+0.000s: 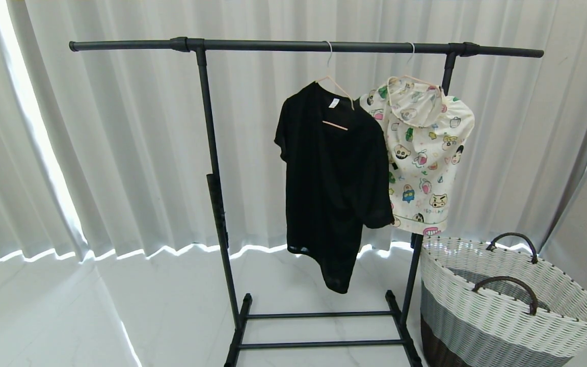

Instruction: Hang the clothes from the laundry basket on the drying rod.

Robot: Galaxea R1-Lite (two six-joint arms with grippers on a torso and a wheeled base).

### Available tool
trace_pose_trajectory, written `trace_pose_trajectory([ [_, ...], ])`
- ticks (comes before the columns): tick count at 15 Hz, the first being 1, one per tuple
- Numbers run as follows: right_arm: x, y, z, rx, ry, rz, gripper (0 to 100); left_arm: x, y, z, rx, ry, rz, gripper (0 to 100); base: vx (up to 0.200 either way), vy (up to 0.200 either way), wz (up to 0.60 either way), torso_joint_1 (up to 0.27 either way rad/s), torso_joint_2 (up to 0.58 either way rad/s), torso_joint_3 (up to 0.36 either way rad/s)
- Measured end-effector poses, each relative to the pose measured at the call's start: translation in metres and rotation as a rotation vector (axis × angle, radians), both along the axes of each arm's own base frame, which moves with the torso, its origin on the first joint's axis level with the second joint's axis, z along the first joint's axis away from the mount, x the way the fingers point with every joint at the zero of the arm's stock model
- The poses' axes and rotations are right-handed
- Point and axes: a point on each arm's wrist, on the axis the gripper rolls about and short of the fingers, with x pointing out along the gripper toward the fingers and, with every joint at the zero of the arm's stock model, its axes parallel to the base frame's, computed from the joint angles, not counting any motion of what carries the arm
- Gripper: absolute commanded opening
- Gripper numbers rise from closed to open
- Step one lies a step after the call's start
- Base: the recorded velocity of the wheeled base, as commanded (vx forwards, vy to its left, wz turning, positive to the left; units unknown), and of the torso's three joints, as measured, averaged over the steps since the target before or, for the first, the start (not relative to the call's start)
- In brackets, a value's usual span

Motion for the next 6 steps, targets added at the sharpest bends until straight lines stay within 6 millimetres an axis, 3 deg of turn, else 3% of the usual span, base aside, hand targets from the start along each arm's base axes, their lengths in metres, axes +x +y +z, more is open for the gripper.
trace_pose_trajectory([
  [6,0.0000,-0.0007,-0.0002,-0.006,0.002,-0.033,100,0.0000,0.0000,0.0000,0.000,0.000,0.000,100,0.000,0.000,0.00,0.000,0.00,0.000],
])
